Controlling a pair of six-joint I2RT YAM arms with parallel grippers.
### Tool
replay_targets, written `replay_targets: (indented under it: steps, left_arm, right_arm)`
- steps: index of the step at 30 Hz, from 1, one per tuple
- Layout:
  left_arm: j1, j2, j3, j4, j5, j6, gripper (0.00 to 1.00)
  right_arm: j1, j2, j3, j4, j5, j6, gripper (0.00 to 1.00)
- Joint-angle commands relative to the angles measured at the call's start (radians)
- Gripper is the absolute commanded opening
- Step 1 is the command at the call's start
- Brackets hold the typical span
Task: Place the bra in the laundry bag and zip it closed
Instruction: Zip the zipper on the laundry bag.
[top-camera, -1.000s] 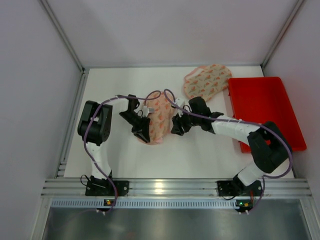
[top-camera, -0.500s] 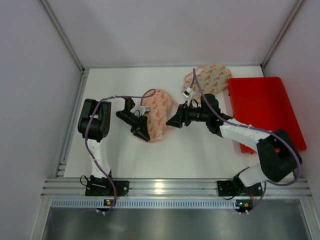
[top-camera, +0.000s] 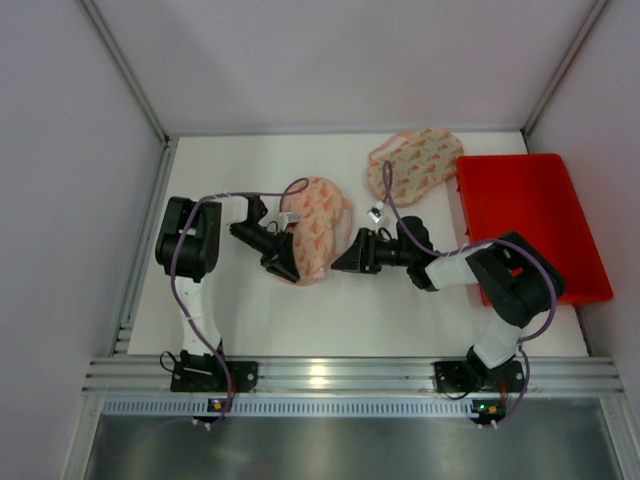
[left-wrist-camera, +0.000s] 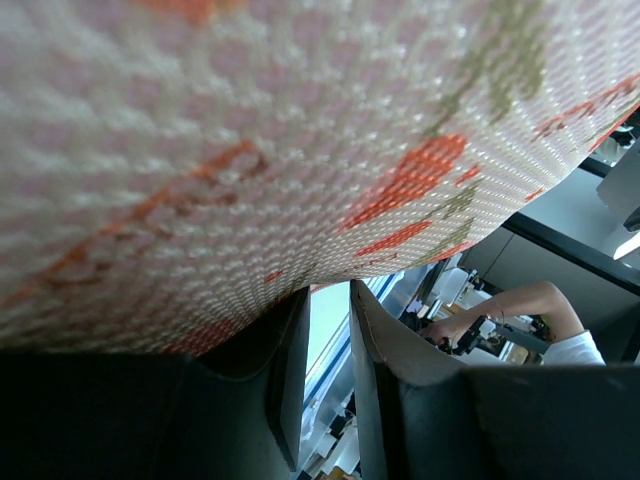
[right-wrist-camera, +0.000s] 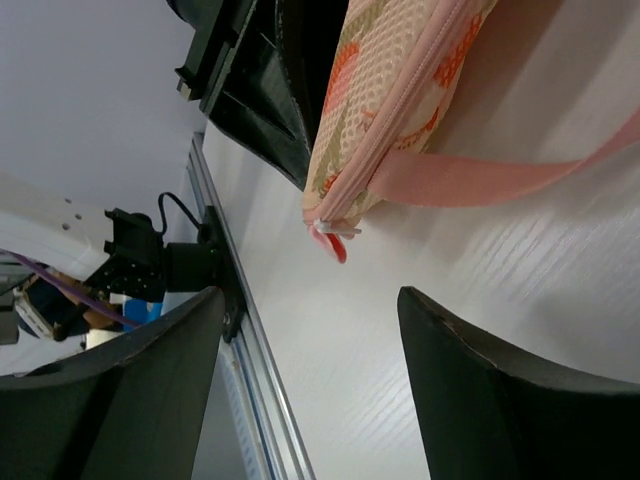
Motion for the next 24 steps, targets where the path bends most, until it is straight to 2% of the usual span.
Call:
replay_targets:
  steps: [1,5,9,13,15,24]
  left_arm:
    - [0.006,0.033,-0.017,0.035,-0.040,0.018,0.29]
    - [0.006,0.035,-0.017,0.034,-0.043,0.017,0.29]
    - [0.006,0.037,-0.008,0.035,-0.047,0.017,0.28]
    - [0.006,0.041,-0.005,0.035,-0.047,0.015,0.28]
    - [0.006,0.040,-0.005,0.035,-0.046,0.015,0.27]
    - [0.006,0.032,-0.016,0.035,-0.055,0.026,0.27]
  right_arm:
    - [0.012,0.062,0.092,0.125,-0.007,-0.055,0.71]
    - [0.032,0.118,0.164,0.058,-0.004,-0.089,0.66]
    - [0.054,0.147,0.216,0.004,-0.005,-0.112,0.56]
    - [0.069,0.153,0.242,-0.105,0.042,-0.120,0.52]
    - [0.068,0.150,0.239,-0.140,0.048,-0.079,0.51]
    - [0.117,0.105,0.160,-0.092,0.073,0.080,0.45]
